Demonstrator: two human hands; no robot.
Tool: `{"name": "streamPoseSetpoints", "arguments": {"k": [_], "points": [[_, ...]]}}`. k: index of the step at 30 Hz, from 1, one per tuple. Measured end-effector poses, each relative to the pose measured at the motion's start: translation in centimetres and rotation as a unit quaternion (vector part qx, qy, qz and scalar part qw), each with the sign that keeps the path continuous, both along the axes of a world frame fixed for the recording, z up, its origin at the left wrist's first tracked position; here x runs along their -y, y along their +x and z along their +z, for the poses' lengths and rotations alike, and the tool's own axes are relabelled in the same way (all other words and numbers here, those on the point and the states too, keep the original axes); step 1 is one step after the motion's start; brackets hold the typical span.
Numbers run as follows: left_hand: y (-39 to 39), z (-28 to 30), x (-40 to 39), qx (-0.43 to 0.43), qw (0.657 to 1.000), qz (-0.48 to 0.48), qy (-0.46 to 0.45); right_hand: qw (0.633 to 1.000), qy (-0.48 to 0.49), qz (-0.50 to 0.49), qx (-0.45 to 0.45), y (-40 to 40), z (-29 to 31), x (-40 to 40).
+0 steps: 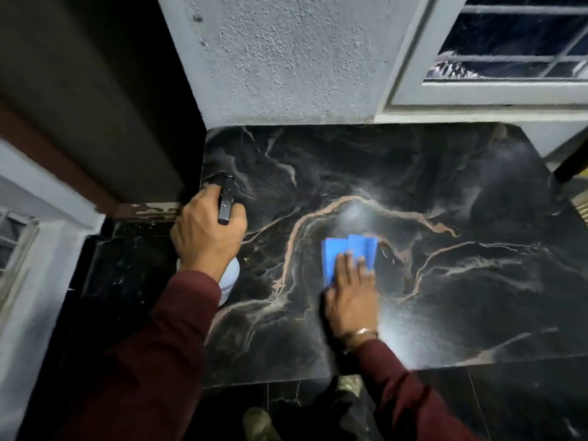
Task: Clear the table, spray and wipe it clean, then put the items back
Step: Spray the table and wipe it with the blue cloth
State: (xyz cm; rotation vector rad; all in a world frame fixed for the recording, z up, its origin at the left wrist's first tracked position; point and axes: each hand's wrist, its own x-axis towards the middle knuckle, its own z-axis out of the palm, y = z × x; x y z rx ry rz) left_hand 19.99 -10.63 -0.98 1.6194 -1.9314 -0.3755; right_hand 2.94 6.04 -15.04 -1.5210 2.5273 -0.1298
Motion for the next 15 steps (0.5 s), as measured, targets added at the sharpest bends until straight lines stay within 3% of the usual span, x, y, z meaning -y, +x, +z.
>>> {"name": "streamPoseSetpoints", "arguments": {"k": [3, 7, 11, 15], "points": [[-2.2, 0.0, 0.9, -0.001, 1.0, -0.006, -0.008, 0.99, -0.015, 0.139, 0.028, 4.8, 0.2, 2.5], [-5.2, -0.1, 2.6, -0.013, 0.999, -0.012, -0.033, 0.982, -0.003, 0.187, 0.036, 2.7, -0.3, 9.3], [-8.5, -0.6, 5.8, -0.024, 0.999, -0.017, -0.034, 0.992, 0.027, 0.119, 0.026, -6.6, -0.6, 15.8], [-10.6, -1.0, 8.2, -0.048, 0.998, -0.015, -0.034, 0.999, -0.004, -0.043, -0.016, -19.0, -1.0, 17.0]]}}
